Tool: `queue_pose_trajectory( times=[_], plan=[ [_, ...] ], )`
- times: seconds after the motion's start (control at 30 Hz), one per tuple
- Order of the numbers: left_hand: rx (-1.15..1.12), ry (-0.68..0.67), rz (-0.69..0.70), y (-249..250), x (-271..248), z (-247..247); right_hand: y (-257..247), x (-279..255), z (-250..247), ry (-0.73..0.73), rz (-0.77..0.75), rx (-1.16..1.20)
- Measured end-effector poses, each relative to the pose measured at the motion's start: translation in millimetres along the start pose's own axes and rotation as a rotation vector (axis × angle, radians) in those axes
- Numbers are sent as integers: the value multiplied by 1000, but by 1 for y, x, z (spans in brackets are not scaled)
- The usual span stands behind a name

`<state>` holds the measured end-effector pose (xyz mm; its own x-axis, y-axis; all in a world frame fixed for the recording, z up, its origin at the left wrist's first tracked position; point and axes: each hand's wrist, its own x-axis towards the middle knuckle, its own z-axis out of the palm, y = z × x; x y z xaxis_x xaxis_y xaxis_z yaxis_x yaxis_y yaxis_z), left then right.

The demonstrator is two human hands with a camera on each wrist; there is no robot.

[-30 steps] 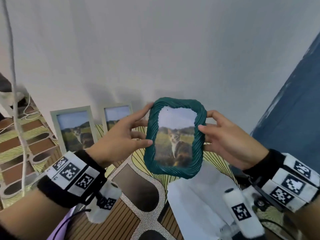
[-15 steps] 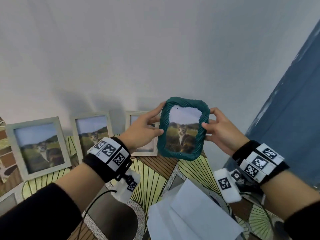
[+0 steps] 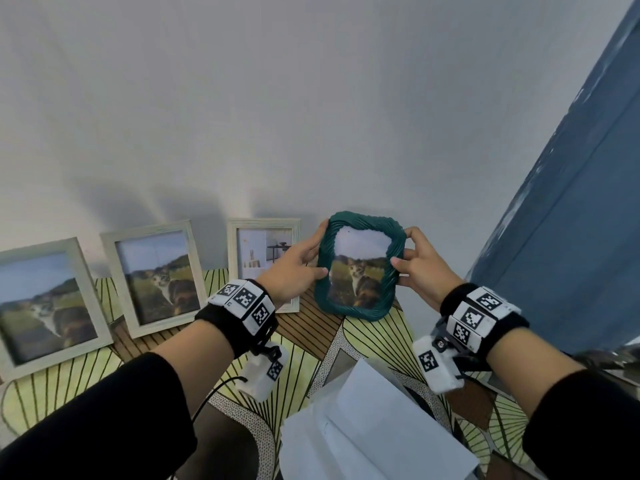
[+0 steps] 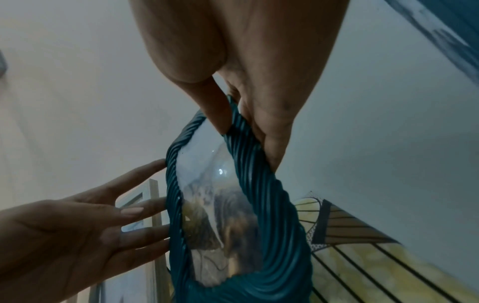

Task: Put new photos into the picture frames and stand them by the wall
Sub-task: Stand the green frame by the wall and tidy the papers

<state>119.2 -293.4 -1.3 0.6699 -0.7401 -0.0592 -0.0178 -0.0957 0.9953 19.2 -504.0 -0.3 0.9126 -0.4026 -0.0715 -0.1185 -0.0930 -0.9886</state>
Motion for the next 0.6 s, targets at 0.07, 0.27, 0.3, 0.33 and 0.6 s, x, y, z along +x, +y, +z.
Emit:
queue_pose_trajectory(
  times=[0.07, 0.27, 0.3, 0.33, 0.6],
  plan=[
    [-1, 1, -11, -4, 0, 2, 5, 1, 0, 5, 15, -5],
    [4, -41, -11, -8, -6, 4, 12, -2, -4, 12, 35, -24],
    [10, -44, -8, -7, -7, 4, 12, -4, -4, 18, 36, -50],
    [20, -47, -5, -5, -8, 5, 12, -6, -4, 25, 36, -69],
    [150, -14, -36, 16, -27, 7, 7, -32, -11, 93, 121, -149]
  ],
)
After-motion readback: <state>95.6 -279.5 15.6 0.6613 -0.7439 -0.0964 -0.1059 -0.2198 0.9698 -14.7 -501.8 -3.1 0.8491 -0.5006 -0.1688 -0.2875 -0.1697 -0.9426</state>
